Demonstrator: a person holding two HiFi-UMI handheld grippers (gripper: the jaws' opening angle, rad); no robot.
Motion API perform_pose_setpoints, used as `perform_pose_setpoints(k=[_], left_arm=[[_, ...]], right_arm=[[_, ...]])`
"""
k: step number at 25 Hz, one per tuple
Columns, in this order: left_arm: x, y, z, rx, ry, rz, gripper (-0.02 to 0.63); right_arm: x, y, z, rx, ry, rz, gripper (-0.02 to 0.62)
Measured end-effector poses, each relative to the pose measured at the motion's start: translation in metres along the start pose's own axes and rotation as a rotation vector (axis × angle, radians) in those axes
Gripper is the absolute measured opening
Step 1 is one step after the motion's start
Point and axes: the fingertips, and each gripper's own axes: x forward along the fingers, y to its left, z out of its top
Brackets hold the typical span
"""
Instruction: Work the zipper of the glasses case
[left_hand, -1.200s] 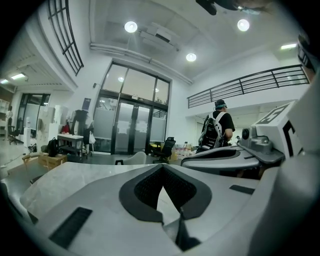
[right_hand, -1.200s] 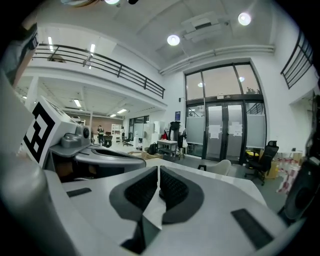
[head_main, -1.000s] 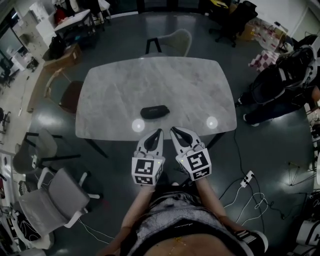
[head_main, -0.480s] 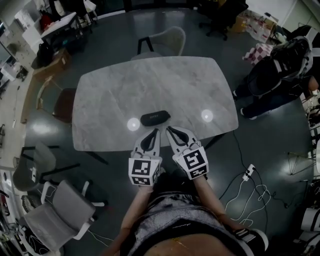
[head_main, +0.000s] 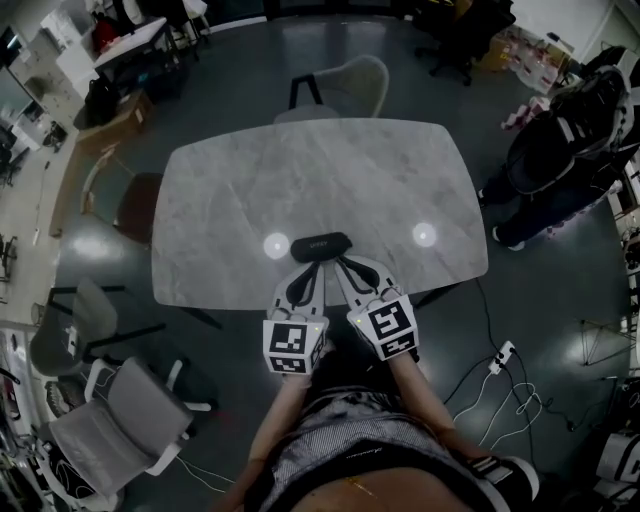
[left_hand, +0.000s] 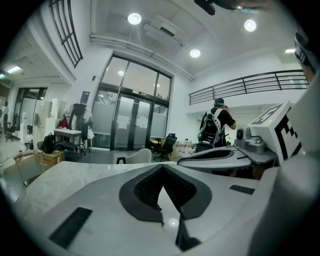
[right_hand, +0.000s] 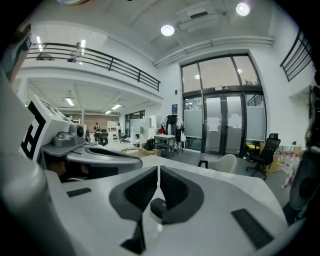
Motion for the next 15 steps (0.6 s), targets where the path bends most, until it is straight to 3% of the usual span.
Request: perform_pose_setpoints(k=[15], left_arm=[[0.090, 0.015, 0.025, 0.028, 0.019, 0.073, -0.005]], right_arm=[[0.036, -0.109, 0.014, 0.019, -0.005, 0.051, 0.067]])
